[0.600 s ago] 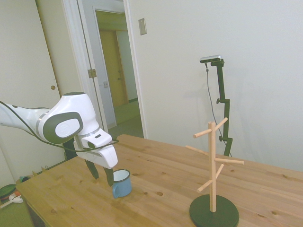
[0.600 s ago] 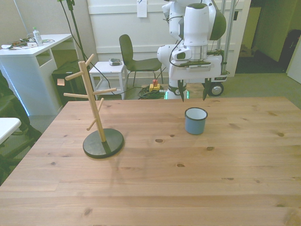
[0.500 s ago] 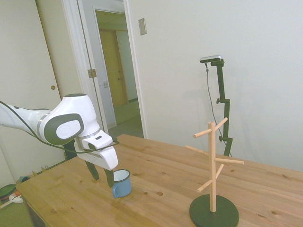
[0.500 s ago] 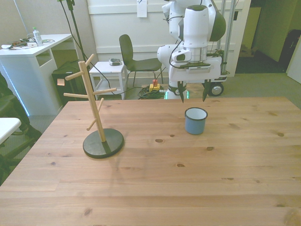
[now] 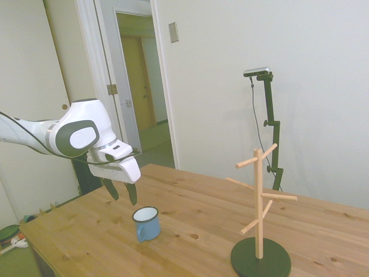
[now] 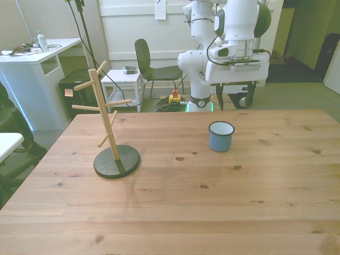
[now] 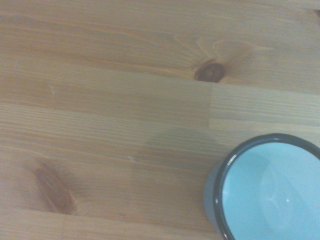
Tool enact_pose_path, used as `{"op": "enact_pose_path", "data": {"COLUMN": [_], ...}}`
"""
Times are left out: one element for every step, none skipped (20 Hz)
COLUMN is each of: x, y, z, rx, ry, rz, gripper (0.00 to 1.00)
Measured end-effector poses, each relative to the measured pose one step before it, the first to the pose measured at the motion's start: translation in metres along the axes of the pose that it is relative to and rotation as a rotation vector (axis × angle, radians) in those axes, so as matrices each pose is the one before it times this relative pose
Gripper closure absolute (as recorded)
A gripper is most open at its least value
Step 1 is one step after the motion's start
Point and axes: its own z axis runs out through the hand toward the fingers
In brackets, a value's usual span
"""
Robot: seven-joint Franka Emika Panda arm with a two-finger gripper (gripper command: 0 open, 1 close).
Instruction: Hang the mug
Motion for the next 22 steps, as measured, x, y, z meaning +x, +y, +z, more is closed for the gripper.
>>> {"op": "enact_pose_path", "data": {"x": [0.00075,0.00096,0.00062,-0.00035,-0.00097,-0.00143,-0.00163,-0.00091,-0.00050,0.00004,0.00009,0.00010,-0.00010,-0.00047,-0.00064,-0.00046,-0.00057,-0.00057,-0.00050,-0.00042,-0.00014,-0.00005], "y": [-0.00490,-0.00448,-0.00422,-0.00370,-0.00305,-0.00234,-0.00158,-0.00086,-0.00039,-0.00024,-0.00011,-0.00012,0.00013,0.00009,-0.00022,-0.00086,-0.00105,-0.00087,-0.00055,-0.00047,-0.00007,0.00049], "z": [0.00577,0.00573,0.00546,0.00507,0.00491,0.00462,0.00443,0.00456,0.00441,0.00478,0.00464,0.00429,0.00414,0.00367,0.00293,0.00189,0.00123,0.00104,0.00083,0.00085,0.00132,0.00199], "rx": [-0.00857,-0.00746,-0.00825,-0.00725,-0.00443,-0.00466,-0.00526,-0.00456,-0.00224,-0.00207,-0.00231,-0.00010,-0.00043,0.00033,-0.00165,-0.00107,-0.00099,-0.00289,-0.00506,-0.00315,-0.00224,-0.00203], "ry": [-0.00716,-0.00677,-0.00514,-0.00424,-0.00448,-0.00306,-0.00416,-0.00389,-0.00324,-0.00371,-0.00403,-0.00162,-0.00125,0.00038,-0.00038,0.00025,0.00087,0.00262,0.00407,0.00114,-0.00157,-0.00254], "rz": [-0.00843,-0.00782,-0.00747,-0.00678,-0.00452,-0.00468,-0.00351,-0.00130,0.00061,0.00085,0.00065,0.00041,0.00047,0.00017,-0.00055,-0.00072,-0.00100,-0.00116,-0.00020,-0.00062,0.00010,0.00094], "gripper": [0.00,0.00,0.00,0.00,0.00,0.00,0.00,0.00,0.00,0.00,0.00,0.00,0.00,0.00,0.00,0.00,1.00,1.00,1.00,1.00,1.00,1.00]}}
